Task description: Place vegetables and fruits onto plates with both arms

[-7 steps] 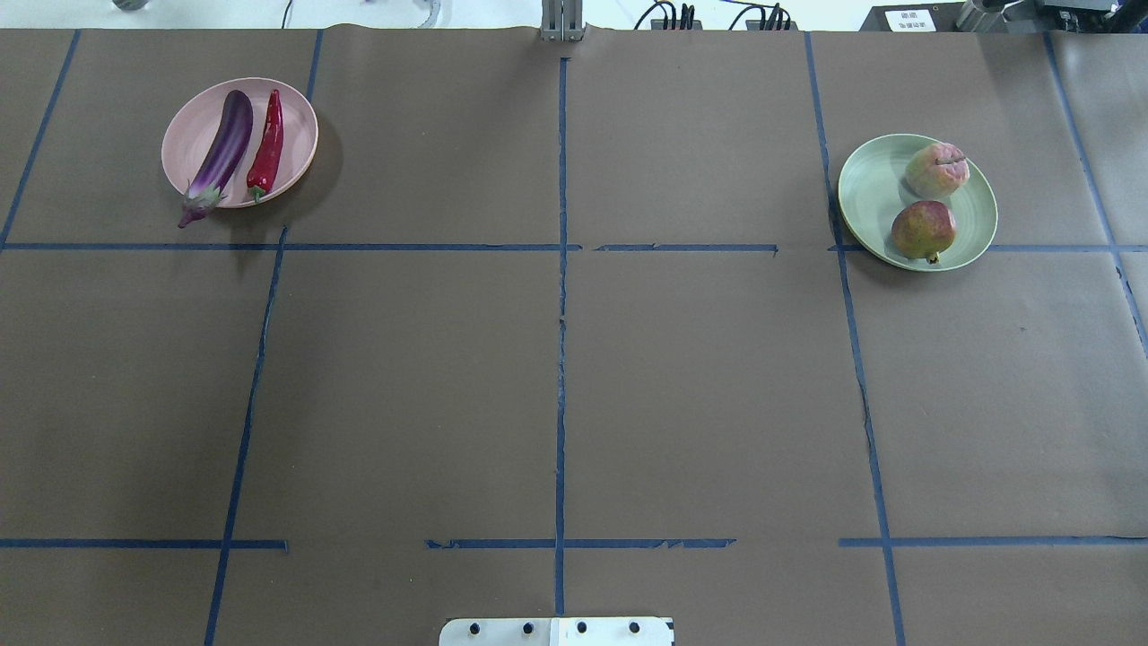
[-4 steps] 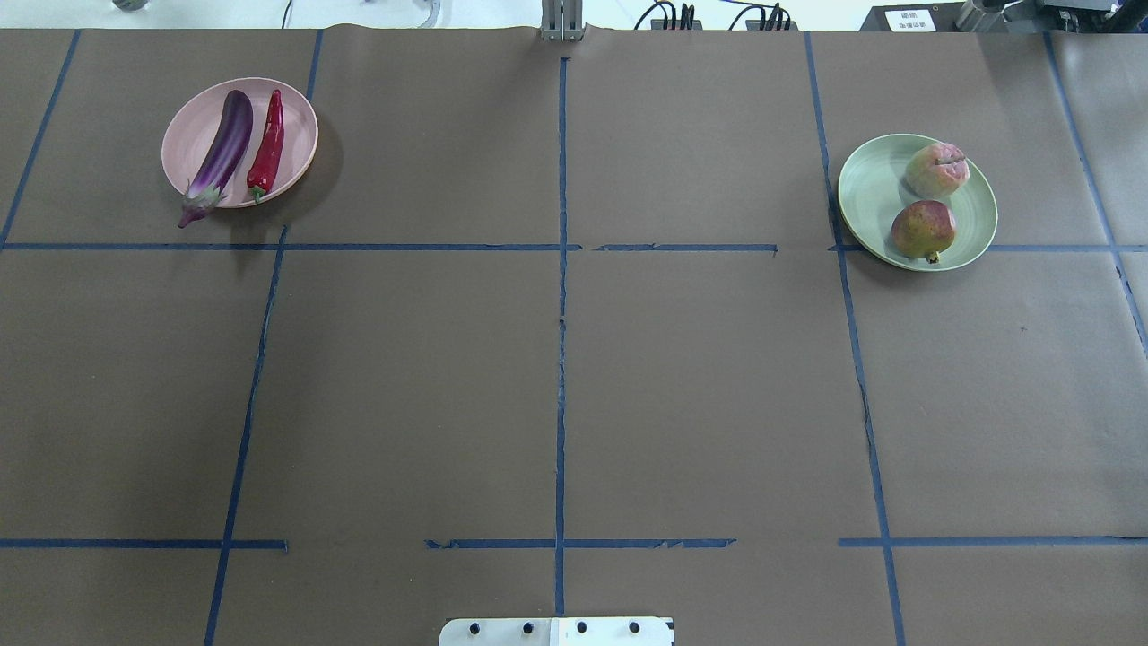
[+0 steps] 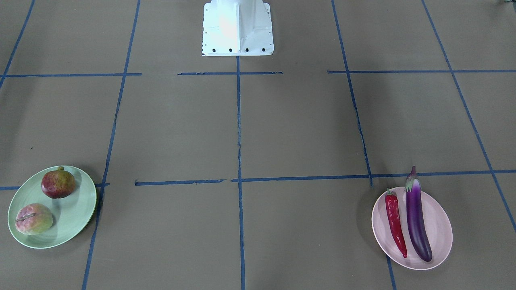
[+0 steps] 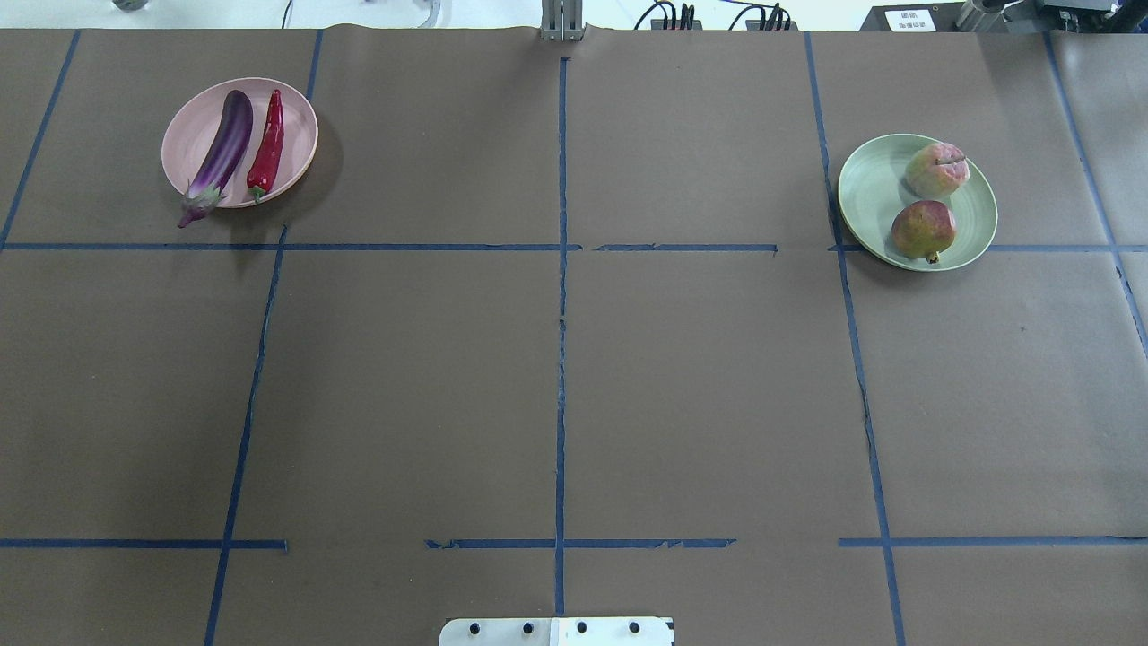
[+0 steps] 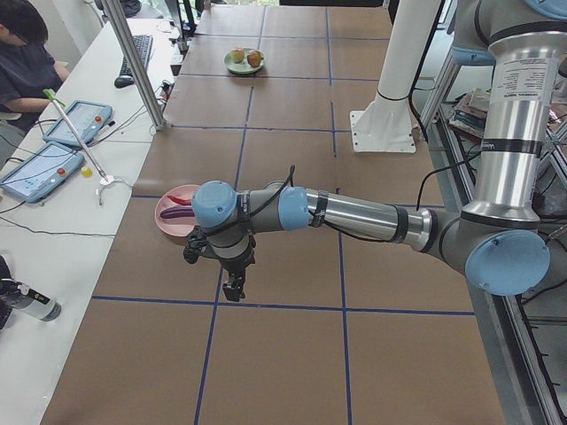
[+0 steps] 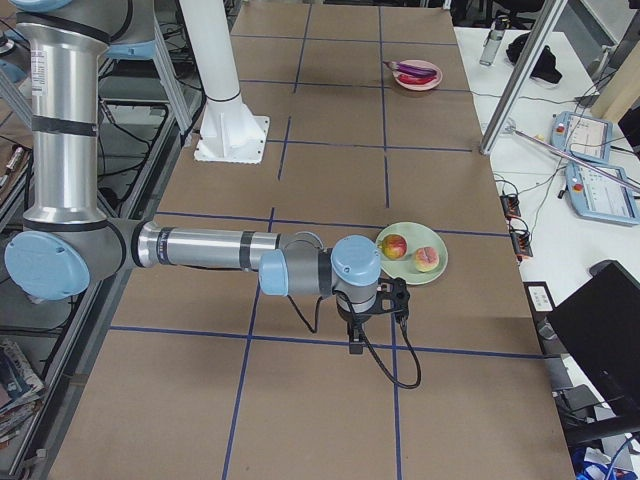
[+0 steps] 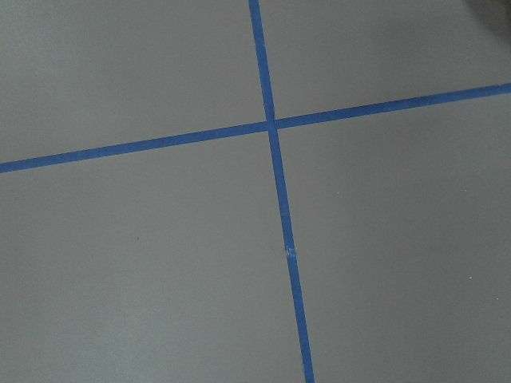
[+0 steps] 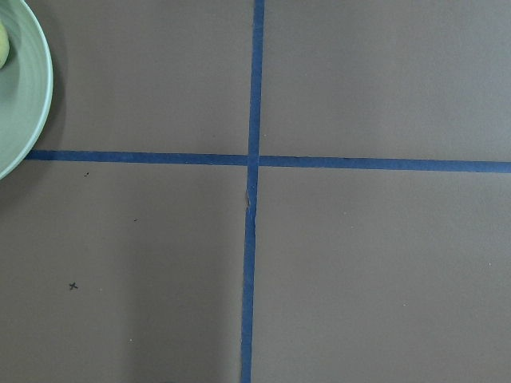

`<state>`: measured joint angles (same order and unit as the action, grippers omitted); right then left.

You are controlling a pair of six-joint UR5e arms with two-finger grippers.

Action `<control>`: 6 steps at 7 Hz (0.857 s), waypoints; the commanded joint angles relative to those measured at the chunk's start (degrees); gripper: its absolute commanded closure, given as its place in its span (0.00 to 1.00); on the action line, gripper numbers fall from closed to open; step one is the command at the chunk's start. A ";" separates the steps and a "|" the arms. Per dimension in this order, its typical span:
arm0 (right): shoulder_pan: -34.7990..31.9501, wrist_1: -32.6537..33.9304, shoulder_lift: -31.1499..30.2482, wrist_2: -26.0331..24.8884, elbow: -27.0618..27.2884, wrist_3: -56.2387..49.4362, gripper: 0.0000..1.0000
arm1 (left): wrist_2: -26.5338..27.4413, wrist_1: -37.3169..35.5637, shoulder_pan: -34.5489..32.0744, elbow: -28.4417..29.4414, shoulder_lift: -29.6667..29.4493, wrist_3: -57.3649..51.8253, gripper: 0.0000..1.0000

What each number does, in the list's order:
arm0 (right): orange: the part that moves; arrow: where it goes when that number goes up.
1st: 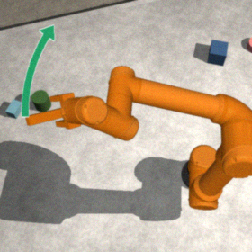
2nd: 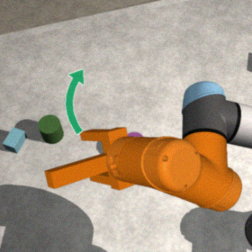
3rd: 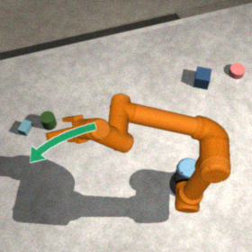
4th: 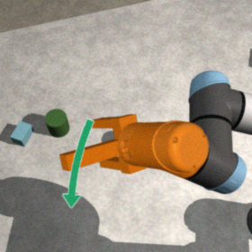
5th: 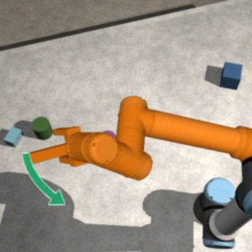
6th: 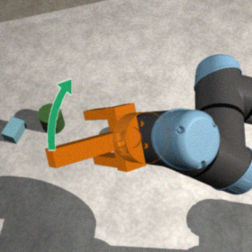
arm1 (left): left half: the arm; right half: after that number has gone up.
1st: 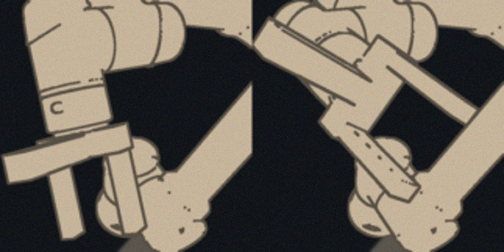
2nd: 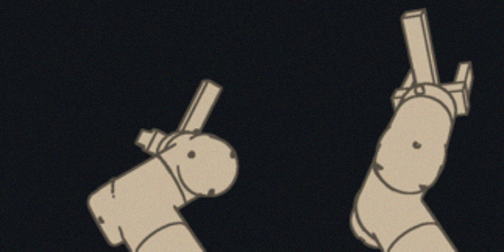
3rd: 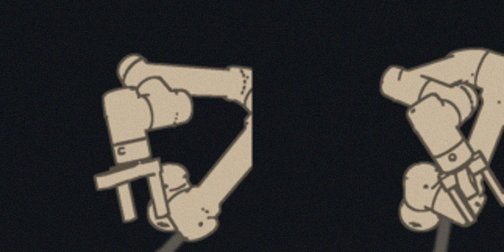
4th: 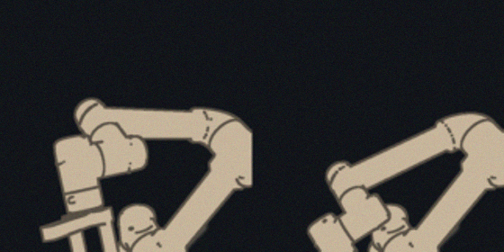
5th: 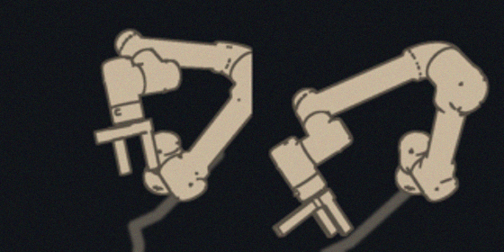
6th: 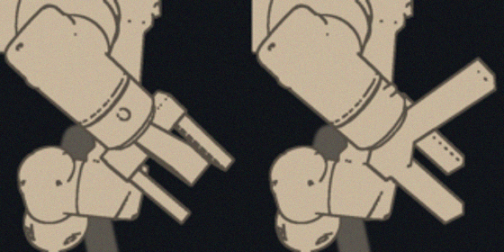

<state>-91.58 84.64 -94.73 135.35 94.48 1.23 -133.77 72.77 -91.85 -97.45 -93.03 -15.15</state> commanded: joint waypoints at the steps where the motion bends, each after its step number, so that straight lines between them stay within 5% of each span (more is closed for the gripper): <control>1: 0.00 0.00 -0.02 0.00 0.09 -0.09 0.00 | 0.00 0.01 0.01 -0.10 -0.05 -0.06 0.00; 6: 0.88 -0.09 0.07 -0.09 0.09 0.00 0.00 | -0.09 0.01 0.01 -0.02 0.04 0.03 0.00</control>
